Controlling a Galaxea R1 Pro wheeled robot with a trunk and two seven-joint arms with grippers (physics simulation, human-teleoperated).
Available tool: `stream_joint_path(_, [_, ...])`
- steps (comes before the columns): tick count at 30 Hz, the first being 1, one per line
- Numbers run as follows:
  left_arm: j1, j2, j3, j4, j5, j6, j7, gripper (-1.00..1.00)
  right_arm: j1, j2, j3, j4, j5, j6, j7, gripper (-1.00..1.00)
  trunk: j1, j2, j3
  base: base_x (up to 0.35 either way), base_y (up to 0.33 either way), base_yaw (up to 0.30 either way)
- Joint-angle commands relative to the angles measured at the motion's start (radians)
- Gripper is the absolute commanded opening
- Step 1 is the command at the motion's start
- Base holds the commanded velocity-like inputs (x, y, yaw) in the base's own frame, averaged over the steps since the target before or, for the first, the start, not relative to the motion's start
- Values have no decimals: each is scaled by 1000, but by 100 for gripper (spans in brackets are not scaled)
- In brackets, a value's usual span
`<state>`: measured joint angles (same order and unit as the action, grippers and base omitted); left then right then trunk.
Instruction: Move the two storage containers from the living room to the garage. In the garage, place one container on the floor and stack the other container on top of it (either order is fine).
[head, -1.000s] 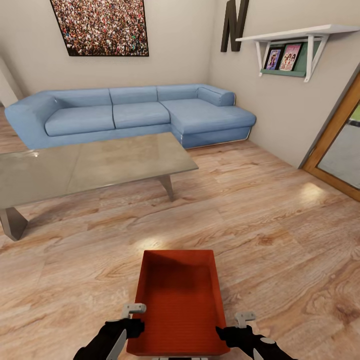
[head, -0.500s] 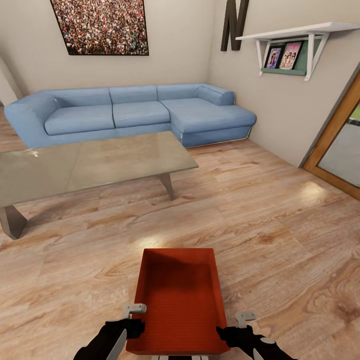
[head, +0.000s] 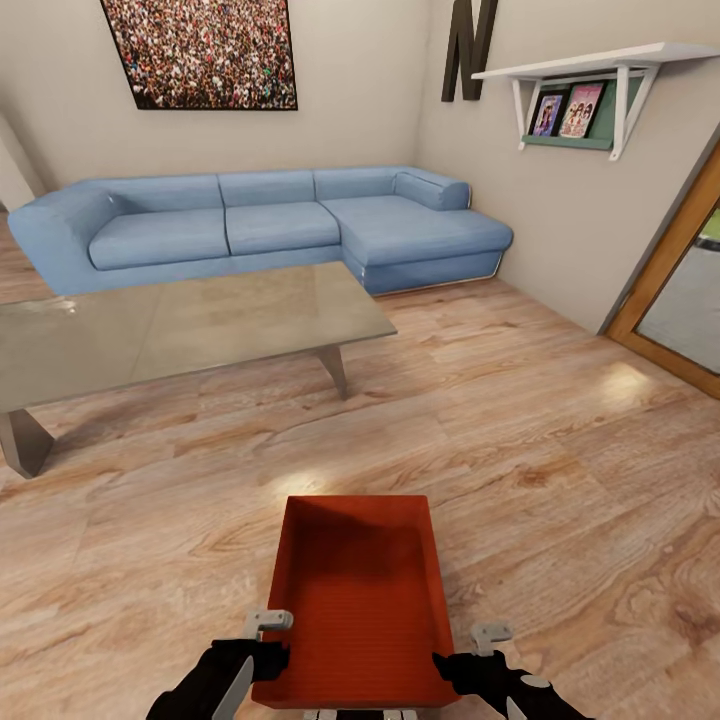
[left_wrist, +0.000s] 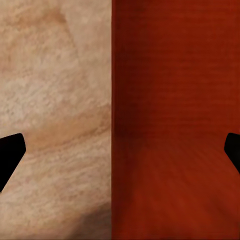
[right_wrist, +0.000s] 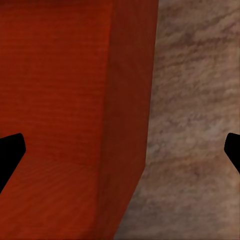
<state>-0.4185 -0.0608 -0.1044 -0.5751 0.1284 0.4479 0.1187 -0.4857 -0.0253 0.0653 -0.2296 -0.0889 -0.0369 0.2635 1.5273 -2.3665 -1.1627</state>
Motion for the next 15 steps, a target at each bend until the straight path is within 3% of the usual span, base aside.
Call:
stream_joint_path(1, [0,1,-5,-2,11,5,9,100,-1,-1,7,1,-9,-3,2,100,4,-8,-4,0,0,0])
stream_joint_path(15, [0,-1,-5,-2,11,5,9,100,-1,-1,7,1,-9,-4,2,100,11,-22,-10,0,0,0])
